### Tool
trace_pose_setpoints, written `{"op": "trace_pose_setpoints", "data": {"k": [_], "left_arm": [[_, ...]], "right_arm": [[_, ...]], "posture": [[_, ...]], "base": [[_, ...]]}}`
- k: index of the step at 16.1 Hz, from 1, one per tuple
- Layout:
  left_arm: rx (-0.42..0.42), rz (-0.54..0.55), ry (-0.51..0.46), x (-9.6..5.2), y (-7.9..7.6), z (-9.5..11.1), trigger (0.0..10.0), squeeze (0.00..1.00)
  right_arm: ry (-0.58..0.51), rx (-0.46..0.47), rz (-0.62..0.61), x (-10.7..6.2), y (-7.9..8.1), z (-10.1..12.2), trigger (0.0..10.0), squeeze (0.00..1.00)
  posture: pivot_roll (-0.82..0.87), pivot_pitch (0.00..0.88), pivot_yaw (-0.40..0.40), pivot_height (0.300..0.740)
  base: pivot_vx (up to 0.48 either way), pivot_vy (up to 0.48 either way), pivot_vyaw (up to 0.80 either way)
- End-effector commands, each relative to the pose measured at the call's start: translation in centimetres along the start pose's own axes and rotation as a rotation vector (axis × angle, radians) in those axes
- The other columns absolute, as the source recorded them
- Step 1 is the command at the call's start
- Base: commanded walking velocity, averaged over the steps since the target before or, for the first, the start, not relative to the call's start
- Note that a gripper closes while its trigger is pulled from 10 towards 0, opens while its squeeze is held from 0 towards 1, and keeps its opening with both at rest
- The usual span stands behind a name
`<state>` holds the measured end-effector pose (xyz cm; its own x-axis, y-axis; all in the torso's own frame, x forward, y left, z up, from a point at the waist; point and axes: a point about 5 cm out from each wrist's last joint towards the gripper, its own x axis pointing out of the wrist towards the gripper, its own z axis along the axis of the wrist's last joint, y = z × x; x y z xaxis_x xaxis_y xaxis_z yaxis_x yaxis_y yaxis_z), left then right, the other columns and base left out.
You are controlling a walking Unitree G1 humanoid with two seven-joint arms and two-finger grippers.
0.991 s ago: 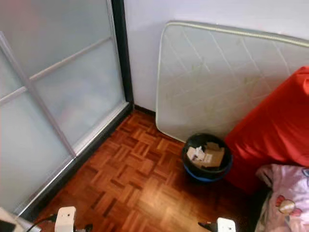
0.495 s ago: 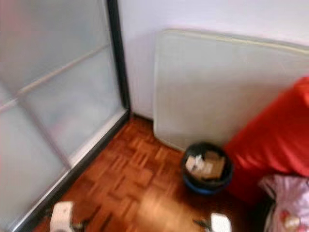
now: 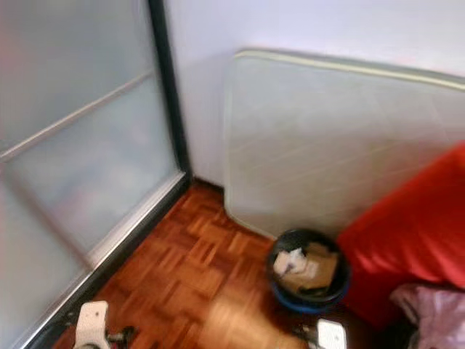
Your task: Clean up the room
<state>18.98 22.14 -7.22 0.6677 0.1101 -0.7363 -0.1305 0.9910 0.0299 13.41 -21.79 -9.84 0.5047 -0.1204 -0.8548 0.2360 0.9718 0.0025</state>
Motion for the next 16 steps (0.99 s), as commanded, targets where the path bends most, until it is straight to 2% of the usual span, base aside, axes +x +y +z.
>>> {"op": "trace_pose_setpoints", "data": {"k": [1, 13, 16], "left_arm": [[-0.001, 0.014, 0.016, -0.18, 0.56, -0.5, 10.0, 0.0], [-0.013, 0.017, 0.006, -0.15, 0.47, -0.36, 10.0, 0.0], [-0.012, 0.015, 0.0, -0.14, 0.38, -0.3, 10.0, 0.0]], "right_arm": [[-0.023, 0.014, 0.004, 0.17, 0.41, 0.77, 10.0, 0.0], [-0.022, 0.031, 0.01, 0.21, 0.62, 0.82, 10.0, 0.0], [-0.011, 0.025, 0.021, 0.24, 0.85, 0.73, 10.0, 0.0]], "posture": [[0.16, 0.037, -0.017, 0.74], [0.17, 0.041, -0.02, 0.74], [0.17, 0.042, -0.021, 0.74]], "base": [[0.349, 0.0, 0.0], [0.348, 0.0, 0.0], [0.349, 0.0, -0.65]]}}
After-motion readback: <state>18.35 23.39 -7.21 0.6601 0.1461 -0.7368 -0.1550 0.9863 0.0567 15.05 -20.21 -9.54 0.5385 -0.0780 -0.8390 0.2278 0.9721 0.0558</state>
